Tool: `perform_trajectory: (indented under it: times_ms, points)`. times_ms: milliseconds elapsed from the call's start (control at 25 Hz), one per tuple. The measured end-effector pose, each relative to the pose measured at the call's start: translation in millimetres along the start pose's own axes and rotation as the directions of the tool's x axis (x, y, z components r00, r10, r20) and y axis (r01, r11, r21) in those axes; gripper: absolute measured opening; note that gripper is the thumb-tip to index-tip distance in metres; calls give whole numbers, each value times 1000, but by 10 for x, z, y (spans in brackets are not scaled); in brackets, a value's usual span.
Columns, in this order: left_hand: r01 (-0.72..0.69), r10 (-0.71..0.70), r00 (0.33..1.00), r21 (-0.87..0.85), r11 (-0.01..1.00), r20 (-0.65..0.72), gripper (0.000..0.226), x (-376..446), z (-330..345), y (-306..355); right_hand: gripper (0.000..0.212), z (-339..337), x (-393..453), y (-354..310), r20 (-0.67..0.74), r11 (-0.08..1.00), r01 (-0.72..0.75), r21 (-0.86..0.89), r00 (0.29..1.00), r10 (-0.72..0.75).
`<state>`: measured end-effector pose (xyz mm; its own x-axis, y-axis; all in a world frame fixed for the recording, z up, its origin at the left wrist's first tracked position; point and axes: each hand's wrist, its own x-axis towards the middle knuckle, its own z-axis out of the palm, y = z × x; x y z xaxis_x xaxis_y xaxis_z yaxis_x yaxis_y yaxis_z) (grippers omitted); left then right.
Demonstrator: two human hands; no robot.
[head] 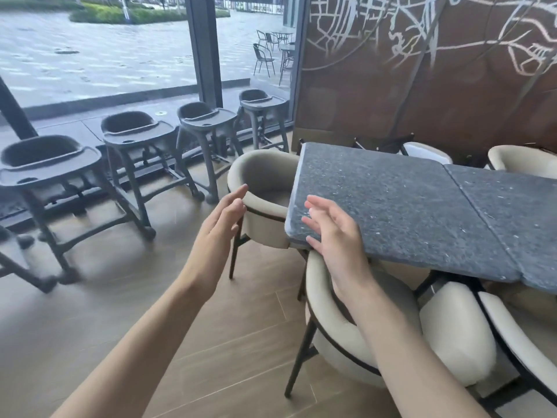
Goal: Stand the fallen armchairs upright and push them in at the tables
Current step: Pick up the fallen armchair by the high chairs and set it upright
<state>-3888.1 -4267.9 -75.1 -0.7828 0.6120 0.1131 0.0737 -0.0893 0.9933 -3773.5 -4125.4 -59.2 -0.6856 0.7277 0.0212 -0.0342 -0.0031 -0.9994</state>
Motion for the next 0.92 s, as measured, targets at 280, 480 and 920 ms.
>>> perform_trajectory:
  times_ms: [280, 480, 920]
  points:
    - [20, -20, 999, -6, 1000, -28, 33, 478, -1114, 72, 21, 1179, 351, -49, 85, 999, -28, 19, 996, 27]
    - [33, -36, 998, -41, 999, -60, 44, 819, -1548, -40, 22, 1681, 655, -14, 134, 998, -58, -11, 989, 59]
    - [76, -76, 993, -1, 997, -93, 58, 2276, -2030, -288, 26, 2416, 2244, 212, 181, 995, -96, 11, 979, 92]
